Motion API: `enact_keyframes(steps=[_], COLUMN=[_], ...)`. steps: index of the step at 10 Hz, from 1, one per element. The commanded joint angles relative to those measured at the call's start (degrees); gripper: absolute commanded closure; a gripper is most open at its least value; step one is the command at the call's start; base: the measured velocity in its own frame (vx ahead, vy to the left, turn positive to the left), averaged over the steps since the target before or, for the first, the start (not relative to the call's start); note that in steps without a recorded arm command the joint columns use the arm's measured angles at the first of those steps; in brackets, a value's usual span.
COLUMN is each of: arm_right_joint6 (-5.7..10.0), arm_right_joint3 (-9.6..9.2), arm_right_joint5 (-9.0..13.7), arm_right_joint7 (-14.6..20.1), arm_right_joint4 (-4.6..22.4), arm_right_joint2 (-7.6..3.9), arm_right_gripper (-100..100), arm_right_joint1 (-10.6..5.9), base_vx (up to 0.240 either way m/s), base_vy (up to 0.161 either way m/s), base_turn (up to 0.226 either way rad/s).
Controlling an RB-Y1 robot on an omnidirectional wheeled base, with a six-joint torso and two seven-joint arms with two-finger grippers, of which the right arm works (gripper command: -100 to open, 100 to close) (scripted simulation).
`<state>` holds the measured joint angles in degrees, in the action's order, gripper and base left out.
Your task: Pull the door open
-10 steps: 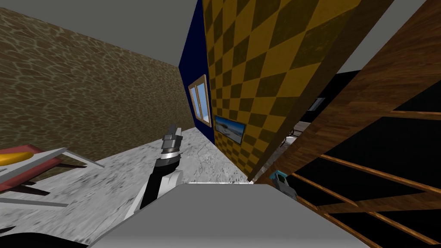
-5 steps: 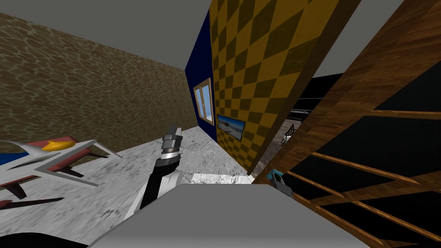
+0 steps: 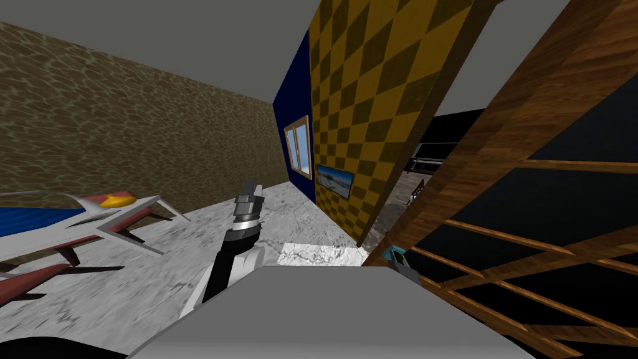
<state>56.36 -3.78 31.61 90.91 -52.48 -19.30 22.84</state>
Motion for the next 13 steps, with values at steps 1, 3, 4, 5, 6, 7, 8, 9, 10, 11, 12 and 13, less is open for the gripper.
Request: enact_keyframes(steps=[1, 3, 4, 5, 6, 7, 8, 9, 10, 11, 12, 13], arm_right_joint6=[0.83, 1.93, 2.54, 2.89, 3.36, 2.7, 3.41, 3.84, 4.32, 5.09, 5.6, 6.09], arm_right_joint3=[-1.18, -2.91, -3.87, -4.41, -5.15, -4.8, -5.82, -6.25, -6.73, -7.49, -8.0, -8.48], arm_right_joint5=[-0.84, -2.09, -2.79, -3.19, -3.73, -3.45, -4.19, -4.53, -4.91, -5.52, -5.92, -6.31], arm_right_joint7=[0.69, 1.62, 2.14, 2.43, 2.83, 2.42, 2.99, 3.28, 3.61, 4.14, 4.5, 4.83], arm_right_joint4=[-0.21, -0.7, -0.97, -1.12, -1.33, -1.5, -1.35, -1.27, -1.18, -1.04, -0.95, -0.86], arm_right_joint2=[-0.38, -1.03, -1.4, -1.6, -1.88, -1.64, -1.99, -2.25, -2.54, -2.99, -3.3, -3.59], arm_right_gripper=[100, 100, 100, 100, 100, 100, 100, 100, 100, 100, 100, 100], arm_right_joint1=[0.55, 1.34, 1.78, 2.03, 2.36, 2.31, 2.65, 2.77, 2.89, 3.09, 3.22, 3.35], base_vx=[-0.232, -0.231, -0.249, -0.253, -0.221, -0.095, -0.141, -0.229, -0.228, -0.231, -0.227, -0.231], base_vy=[-0.011, -0.021, 0.015, -0.017, -0.014, 0.005, 0.0, -0.058, -0.041, -0.003, 0.021, -0.01], base_turn=[0.058, 0.07, 0.059, 0.049, 0.053, 0.017, 0.075, 0.096, 0.092, 0.091, 0.076, 0.064])
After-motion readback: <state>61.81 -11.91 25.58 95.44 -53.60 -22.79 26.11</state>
